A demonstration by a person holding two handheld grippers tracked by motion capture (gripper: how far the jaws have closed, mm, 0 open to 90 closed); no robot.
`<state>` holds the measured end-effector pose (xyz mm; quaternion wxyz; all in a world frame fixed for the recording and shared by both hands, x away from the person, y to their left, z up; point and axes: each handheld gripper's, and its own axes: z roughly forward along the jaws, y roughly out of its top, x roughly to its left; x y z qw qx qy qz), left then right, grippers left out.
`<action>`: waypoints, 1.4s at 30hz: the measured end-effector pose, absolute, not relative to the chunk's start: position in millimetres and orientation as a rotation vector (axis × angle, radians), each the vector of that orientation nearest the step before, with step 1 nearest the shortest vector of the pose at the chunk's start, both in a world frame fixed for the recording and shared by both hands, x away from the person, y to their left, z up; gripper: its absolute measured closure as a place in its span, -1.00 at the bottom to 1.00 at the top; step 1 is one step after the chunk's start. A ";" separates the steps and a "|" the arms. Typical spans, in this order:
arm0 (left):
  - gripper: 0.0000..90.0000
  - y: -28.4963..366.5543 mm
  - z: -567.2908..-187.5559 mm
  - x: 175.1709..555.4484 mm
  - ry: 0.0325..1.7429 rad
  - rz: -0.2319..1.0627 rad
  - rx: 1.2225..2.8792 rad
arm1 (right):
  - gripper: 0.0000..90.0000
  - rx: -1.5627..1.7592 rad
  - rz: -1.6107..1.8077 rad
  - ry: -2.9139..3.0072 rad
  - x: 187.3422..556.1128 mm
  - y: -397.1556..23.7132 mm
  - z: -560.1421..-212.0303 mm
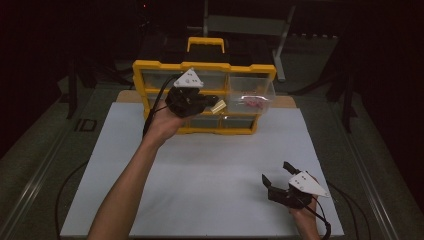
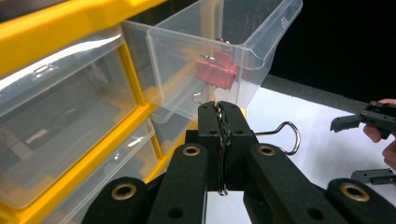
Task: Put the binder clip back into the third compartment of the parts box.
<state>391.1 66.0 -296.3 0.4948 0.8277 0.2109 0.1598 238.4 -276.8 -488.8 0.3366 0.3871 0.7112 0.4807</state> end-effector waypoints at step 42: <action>0.98 60.4 -253.4 408.3 0.476 0.420 1.968 | -0.70 1.010 1.251 1.853 238.9 -278.5 -489.0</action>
